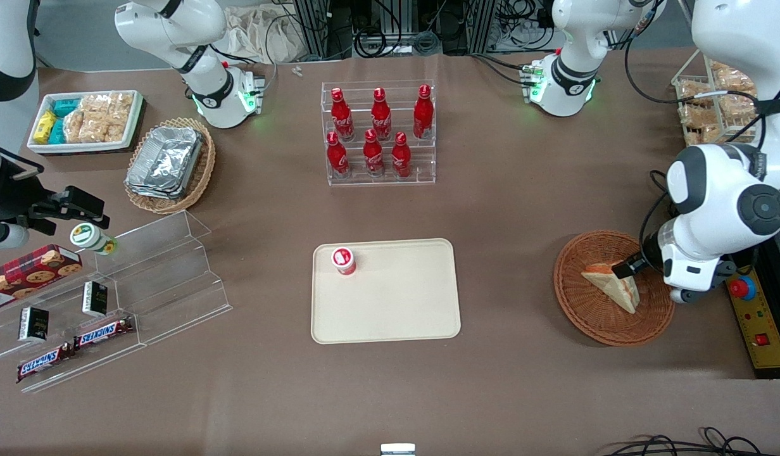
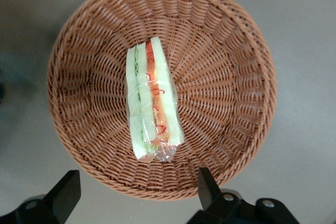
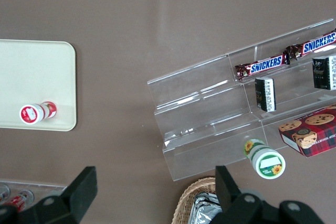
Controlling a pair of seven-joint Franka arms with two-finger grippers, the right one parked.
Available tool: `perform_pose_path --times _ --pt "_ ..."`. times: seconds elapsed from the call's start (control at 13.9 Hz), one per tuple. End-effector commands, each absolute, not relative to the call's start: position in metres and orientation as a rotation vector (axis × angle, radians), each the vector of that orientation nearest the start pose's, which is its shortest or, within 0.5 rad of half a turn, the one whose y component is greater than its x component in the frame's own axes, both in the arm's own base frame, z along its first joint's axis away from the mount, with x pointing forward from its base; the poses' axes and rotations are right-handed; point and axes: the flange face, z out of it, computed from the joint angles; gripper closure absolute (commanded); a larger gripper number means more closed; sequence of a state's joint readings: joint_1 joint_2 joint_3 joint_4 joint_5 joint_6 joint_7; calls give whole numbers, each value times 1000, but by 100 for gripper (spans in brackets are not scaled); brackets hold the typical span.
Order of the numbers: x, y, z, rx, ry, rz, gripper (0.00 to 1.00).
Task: Place sandwich from basket to tray
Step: 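Lower the open left gripper and close it on the sandwich's crust edge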
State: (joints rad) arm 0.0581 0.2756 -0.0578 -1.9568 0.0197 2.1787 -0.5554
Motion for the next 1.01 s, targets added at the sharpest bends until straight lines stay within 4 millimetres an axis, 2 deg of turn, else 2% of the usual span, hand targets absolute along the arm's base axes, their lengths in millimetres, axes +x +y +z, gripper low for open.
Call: perform_pose_path --times 0.0,0.36,0.94 --pt "589 13 318 -2993 -889 30 1" --pt "587 12 288 -3002 -906 -9 1" --pt "590 13 268 -3006 -959 -33 1"
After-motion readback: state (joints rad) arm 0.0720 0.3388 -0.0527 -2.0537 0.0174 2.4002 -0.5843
